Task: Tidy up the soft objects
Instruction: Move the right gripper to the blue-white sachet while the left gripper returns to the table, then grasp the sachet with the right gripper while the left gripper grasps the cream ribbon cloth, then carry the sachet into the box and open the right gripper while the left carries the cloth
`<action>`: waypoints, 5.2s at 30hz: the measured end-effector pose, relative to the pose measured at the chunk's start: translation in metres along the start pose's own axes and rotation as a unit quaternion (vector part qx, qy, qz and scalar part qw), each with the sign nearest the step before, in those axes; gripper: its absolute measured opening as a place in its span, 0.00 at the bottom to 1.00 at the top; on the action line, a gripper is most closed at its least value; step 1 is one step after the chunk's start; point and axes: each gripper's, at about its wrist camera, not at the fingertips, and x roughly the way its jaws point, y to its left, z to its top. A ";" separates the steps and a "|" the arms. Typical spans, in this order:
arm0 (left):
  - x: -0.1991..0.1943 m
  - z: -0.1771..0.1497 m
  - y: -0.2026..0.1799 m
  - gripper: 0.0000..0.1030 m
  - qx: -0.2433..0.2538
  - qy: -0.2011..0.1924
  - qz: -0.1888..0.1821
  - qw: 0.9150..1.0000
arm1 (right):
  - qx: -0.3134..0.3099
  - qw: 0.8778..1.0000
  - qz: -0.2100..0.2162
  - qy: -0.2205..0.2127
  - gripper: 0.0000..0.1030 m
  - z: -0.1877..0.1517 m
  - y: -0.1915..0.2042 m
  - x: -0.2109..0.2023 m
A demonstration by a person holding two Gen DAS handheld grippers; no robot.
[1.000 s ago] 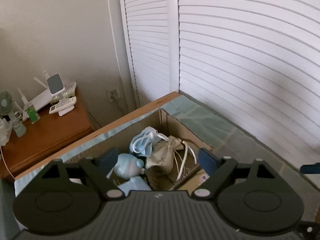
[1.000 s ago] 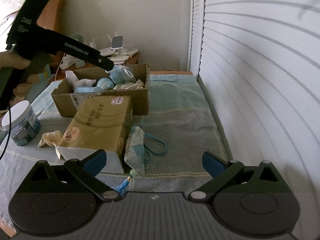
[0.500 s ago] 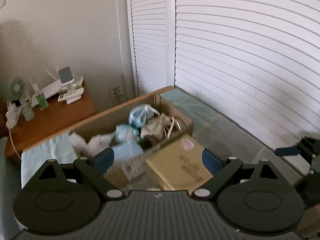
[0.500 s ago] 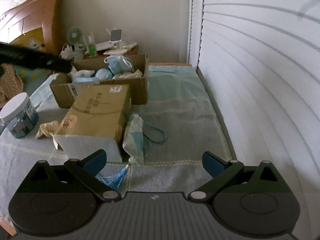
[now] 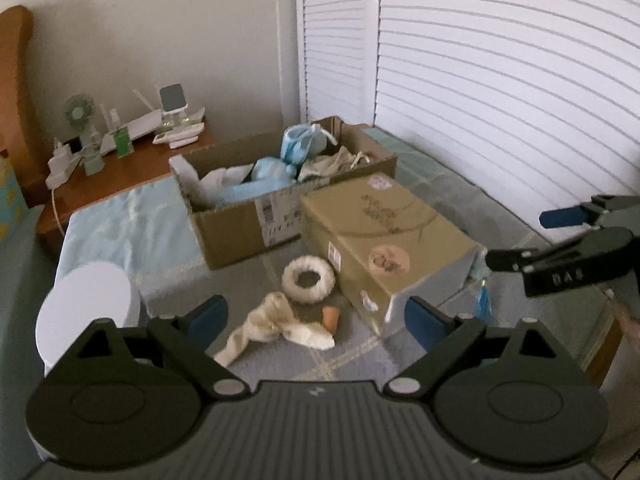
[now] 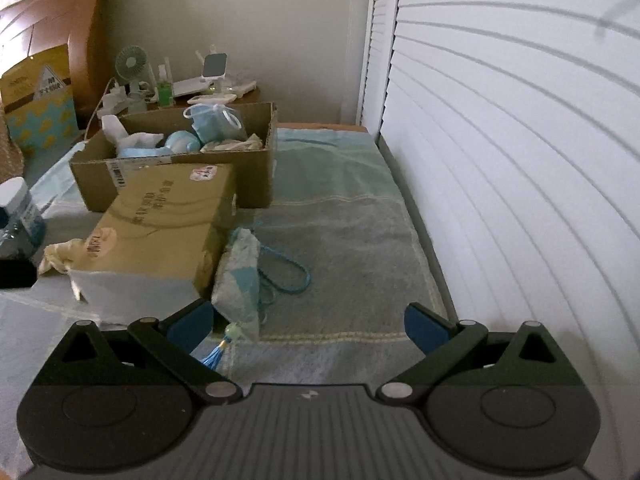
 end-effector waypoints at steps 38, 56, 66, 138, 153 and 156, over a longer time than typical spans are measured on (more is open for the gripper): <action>0.045 -0.040 0.017 0.97 -0.032 0.084 0.002 0.996 | -0.014 0.999 0.022 0.048 1.00 -0.021 -0.010 0.030; 0.040 -0.039 0.020 0.99 0.002 0.068 0.007 0.998 | 0.001 1.000 0.006 0.019 1.00 -0.033 -0.008 0.022; 0.046 -0.008 0.026 0.70 0.054 0.043 0.008 0.998 | 0.002 1.000 0.004 0.015 1.00 -0.035 -0.009 0.021; 0.058 -0.004 0.040 0.23 0.011 0.065 -0.062 0.996 | -0.054 0.998 -0.006 0.014 0.43 0.015 0.000 0.038; 0.012 0.009 0.034 0.22 0.042 0.048 -0.086 0.994 | -0.051 0.998 0.005 -0.029 0.43 0.031 -0.002 -0.022; 0.001 0.009 0.033 0.22 0.045 0.038 -0.093 0.994 | -0.060 0.997 0.018 -0.042 0.43 0.040 0.001 -0.032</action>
